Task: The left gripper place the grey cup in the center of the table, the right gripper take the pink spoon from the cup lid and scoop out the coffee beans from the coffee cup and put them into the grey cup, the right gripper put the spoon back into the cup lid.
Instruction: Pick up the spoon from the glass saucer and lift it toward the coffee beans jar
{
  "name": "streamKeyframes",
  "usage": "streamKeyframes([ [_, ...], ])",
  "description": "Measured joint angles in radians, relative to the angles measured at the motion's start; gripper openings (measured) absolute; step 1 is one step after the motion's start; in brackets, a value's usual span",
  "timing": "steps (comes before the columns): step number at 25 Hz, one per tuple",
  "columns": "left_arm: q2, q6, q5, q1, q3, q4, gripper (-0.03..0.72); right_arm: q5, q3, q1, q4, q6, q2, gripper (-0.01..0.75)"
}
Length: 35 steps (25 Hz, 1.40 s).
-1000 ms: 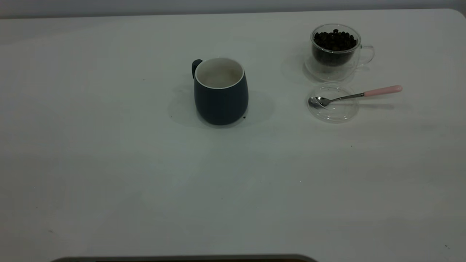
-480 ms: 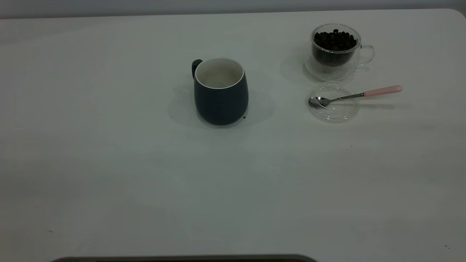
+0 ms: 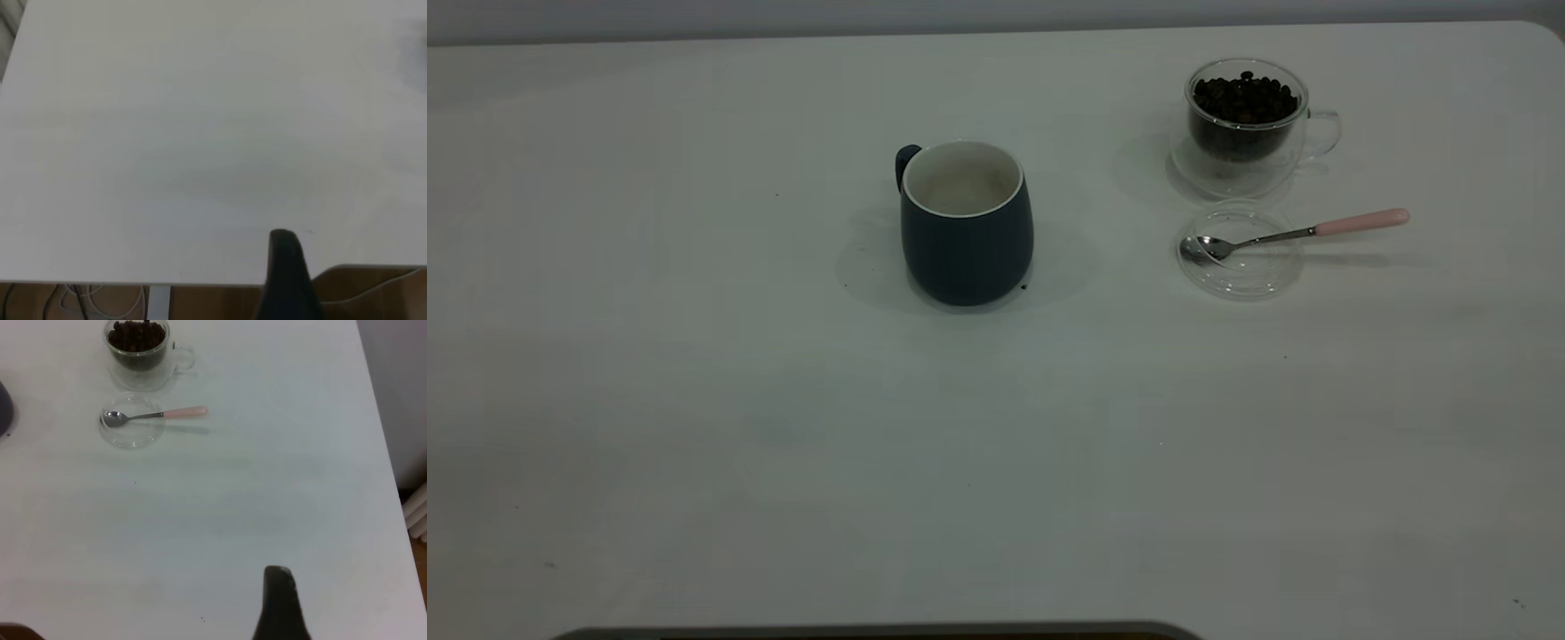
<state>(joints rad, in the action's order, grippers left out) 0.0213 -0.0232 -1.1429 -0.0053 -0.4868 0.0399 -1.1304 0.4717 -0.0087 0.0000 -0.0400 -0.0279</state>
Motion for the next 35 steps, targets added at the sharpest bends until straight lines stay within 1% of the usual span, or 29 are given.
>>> streamKeyframes([
  [31,0.000,-0.001,0.002,0.001,0.000,0.000,0.586,0.004,0.000,0.000,0.000,0.022,0.000,0.586],
  [35,0.000,-0.001,0.002,0.001,0.000,0.000,0.586,0.020,0.042,0.000,0.000,0.026,-0.068,0.586],
])
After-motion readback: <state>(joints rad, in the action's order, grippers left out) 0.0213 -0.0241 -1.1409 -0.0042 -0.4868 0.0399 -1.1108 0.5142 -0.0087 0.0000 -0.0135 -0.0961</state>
